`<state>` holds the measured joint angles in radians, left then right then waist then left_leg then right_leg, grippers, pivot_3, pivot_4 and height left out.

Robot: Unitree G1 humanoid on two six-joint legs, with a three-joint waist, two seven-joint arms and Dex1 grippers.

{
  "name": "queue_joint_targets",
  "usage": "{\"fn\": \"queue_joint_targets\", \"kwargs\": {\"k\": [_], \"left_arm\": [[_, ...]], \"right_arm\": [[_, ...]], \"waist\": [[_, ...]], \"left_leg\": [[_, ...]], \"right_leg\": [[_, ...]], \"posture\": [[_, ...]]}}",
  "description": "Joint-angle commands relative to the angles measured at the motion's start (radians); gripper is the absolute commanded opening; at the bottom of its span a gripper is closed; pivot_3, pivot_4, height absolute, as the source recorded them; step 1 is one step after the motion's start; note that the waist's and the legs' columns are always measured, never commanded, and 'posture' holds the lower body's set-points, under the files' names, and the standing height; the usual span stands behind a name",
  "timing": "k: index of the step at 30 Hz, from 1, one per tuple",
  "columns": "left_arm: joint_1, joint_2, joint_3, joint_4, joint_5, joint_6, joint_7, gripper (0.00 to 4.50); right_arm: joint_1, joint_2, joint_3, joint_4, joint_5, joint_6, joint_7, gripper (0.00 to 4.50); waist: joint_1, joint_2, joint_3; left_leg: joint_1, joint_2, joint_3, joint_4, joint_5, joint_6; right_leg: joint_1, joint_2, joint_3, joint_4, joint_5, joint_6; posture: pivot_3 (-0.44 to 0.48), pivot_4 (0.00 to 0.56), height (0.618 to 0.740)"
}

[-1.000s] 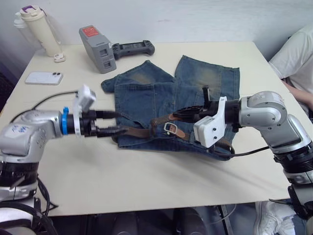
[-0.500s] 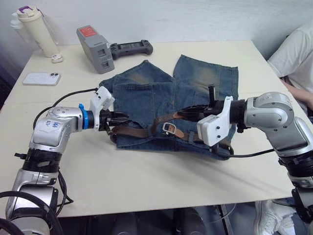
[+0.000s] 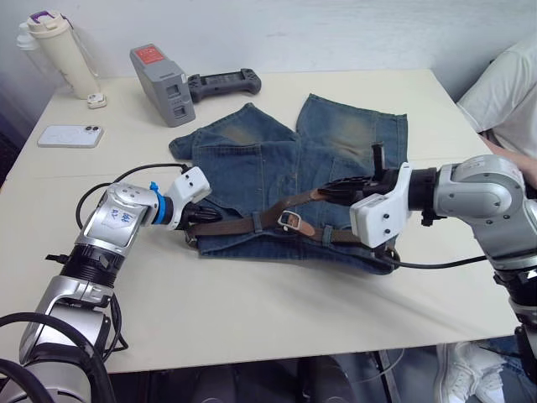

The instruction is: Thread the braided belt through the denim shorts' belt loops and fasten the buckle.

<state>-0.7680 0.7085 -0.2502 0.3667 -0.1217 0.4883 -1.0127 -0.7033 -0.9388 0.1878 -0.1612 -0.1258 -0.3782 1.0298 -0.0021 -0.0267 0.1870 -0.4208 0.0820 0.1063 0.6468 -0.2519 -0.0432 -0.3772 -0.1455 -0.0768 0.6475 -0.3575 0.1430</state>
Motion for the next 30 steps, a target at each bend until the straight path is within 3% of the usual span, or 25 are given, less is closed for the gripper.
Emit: {"fn": "queue_joint_targets", "kwargs": {"k": [1, 13, 24, 30], "left_arm": [[0.021, 0.016, -0.035, 0.056, 0.063, -0.049, -0.035, 0.02], [0.042, 0.021, -0.036, 0.118, 0.116, -0.173, -0.063, 0.02], [0.085, 0.041, -0.003, 0.081, 0.097, -0.199, -0.109, 0.02], [0.068, 0.022, 0.09, 0.04, 0.007, -0.123, -0.138, 0.02]], "right_arm": [[0.003, -0.041, -0.07, -0.025, 0.015, -0.016, -0.005, 0.0], [0.018, -0.168, -0.159, 0.047, 0.053, -0.072, 0.033, 0.0], [0.008, -0.165, -0.142, 0.045, 0.112, -0.056, 0.07, 0.0], [0.001, -0.146, -0.136, 0.029, 0.174, 0.014, 0.104, 0.0]], "waist": [[0.0, 0.0, 0.0], [-0.002, 0.0, 0.0], [-0.005, 0.001, 0.0], [-0.005, 0.001, 0.0]], "left_leg": [[0.0, 0.0, 0.0, 0.0, 0.0, 0.0], [0.001, 0.0, 0.001, 0.0, 0.0, 0.0], [0.006, 0.001, 0.005, -0.002, 0.0, 0.0], [0.011, 0.002, 0.011, -0.004, 0.0, 0.0]], "right_leg": [[0.0, 0.0, 0.0, 0.0, 0.0, 0.0], [0.0, 0.0, 0.0, 0.0, 0.0, 0.0], [0.001, 0.0, 0.001, 0.0, 0.0, 0.0], [0.001, 0.0, 0.003, 0.001, 0.0, 0.0]], "posture": [[0.0, 0.15, 0.74], [0.0, 0.15, 0.74], [0.0, 0.15, 0.74], [0.0, 0.15, 0.74]]}}
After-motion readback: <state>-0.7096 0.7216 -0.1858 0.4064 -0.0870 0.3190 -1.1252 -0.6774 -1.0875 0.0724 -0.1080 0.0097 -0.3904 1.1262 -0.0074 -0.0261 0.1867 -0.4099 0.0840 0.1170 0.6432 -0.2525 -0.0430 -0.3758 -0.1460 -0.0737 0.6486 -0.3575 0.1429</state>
